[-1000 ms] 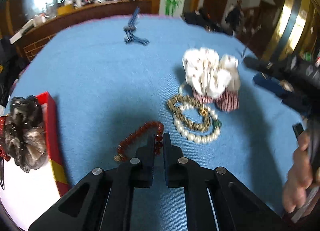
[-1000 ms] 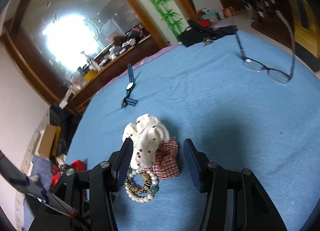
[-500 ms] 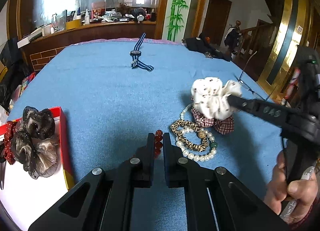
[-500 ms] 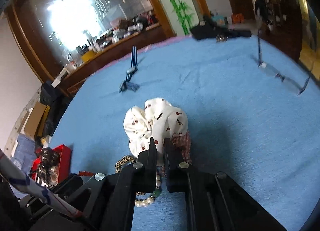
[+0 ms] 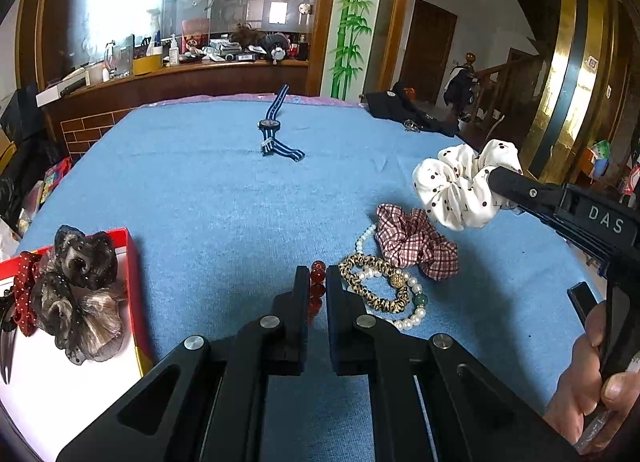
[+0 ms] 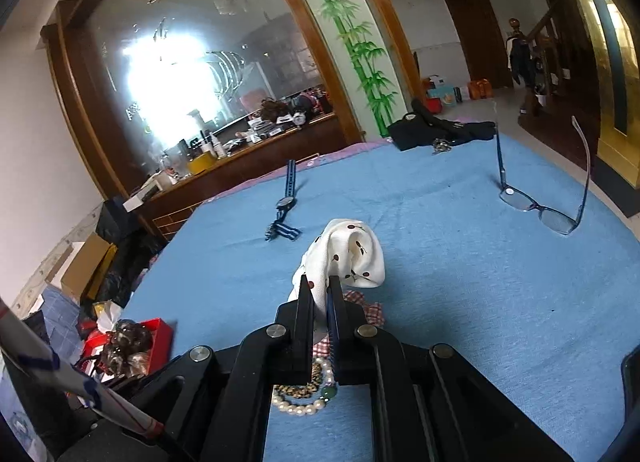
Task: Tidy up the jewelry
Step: 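Grasp the red bead bracelet with the left gripper while the right grasps the white polka-dot scrunchie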
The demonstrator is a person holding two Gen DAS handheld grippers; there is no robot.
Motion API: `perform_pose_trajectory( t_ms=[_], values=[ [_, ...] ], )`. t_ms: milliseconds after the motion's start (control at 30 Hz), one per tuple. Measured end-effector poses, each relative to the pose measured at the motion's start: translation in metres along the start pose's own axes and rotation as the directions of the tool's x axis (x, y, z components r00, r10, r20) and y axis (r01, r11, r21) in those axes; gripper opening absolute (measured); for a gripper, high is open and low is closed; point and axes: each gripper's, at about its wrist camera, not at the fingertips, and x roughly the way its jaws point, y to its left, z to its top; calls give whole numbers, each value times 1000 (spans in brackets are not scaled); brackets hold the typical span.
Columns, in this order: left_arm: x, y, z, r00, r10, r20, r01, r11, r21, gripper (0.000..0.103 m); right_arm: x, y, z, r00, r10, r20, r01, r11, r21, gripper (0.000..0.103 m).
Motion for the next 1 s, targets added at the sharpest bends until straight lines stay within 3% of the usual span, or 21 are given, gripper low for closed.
perform_pose_trajectory(
  t_ms=[467,700,1000],
  values=[
    [-10,-4,1,997,60,44,-61,998,21,7,-5,12,-3,1000,23,16,-22,999,-45,7],
    [-42,-15,-5,984,143,105,-151,985,77,7,-12,15,-6,999,43,15,-42,997,-57,7],
    [-74,-5,-15,969,203,139,-215,974,74,7,-42,32,-21,997,73,0,-73,994,-86,7]
  ],
)
